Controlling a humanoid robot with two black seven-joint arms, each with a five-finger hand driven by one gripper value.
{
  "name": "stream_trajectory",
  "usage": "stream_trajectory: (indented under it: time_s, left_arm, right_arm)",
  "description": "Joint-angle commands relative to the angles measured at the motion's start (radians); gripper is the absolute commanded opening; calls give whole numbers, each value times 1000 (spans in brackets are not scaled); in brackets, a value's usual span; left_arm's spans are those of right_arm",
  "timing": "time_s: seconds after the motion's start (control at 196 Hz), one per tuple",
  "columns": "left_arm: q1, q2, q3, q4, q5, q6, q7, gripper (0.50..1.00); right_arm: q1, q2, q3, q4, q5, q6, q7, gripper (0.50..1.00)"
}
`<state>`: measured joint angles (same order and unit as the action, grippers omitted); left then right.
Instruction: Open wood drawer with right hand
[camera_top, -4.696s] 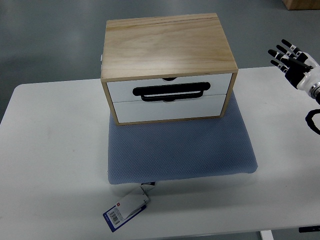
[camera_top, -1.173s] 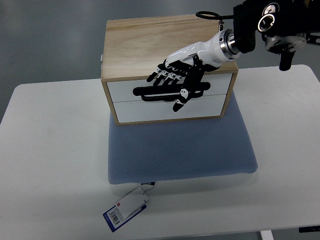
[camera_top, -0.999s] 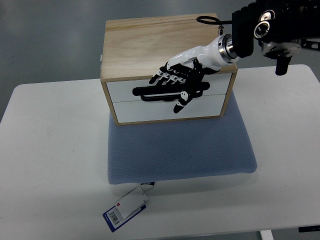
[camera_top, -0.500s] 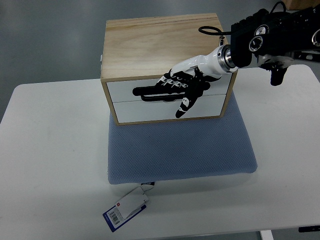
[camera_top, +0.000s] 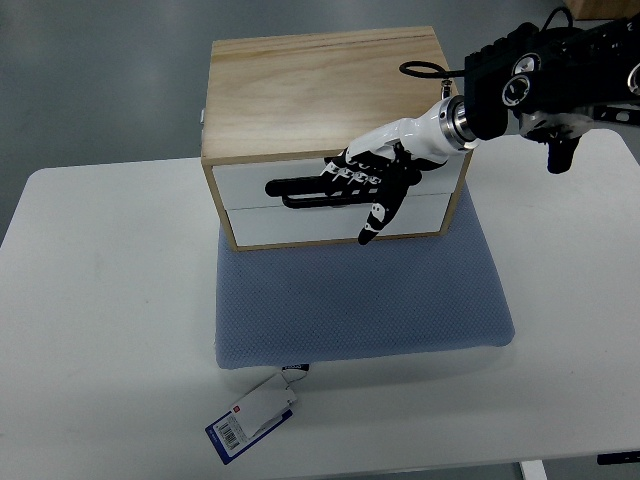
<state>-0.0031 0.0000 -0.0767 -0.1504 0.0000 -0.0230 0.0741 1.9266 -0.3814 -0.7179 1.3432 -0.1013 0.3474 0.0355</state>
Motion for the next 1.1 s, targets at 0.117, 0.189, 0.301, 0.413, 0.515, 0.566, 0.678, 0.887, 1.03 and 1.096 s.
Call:
stream_trajectory:
  time_s: [0.117, 0.189, 0.301, 0.413, 0.515, 0.566, 0.678, 0.887, 1.03, 1.096]
  left_arm:
    - [0, 0, 0, 0, 0, 0, 0, 1000]
    - [0, 0, -1, 0, 0, 0, 0, 1000]
    - [0, 0, 0, 0, 0, 0, 0, 1000]
    - [0, 0, 0, 0, 0, 0, 0, 1000]
    - [0, 0, 0, 0, 0, 0, 0, 1000]
    - [0, 0, 0, 0, 0, 0, 0, 1000]
    - [0, 0, 0, 0, 0, 0, 0, 1000]
    - [0, 0, 0, 0, 0, 0, 0, 1000]
    - [0, 0, 0, 0, 0, 0, 0, 1000]
    - [0, 0, 0, 0, 0, 0, 0, 1000]
  right_arm:
    - [20, -14, 0, 8, -1, 91, 3, 930]
    - [29, -21, 0, 17, -1, 117, 3, 930]
    - [32, -33, 0, 31, -3, 140, 4, 930]
    - [48, -45, 0, 57, -3, 168, 6, 930]
    - [58, -59, 0, 71, -3, 203, 7, 930]
    - [66, -62, 0, 74, -3, 217, 7, 930]
    - [66, -68, 0, 77, -3, 237, 7, 930]
    - [69, -80, 0, 90, -3, 254, 7, 930]
    - [104, -114, 5, 102, -3, 263, 9, 930]
    - [121, -128, 9, 102, -3, 263, 11, 930]
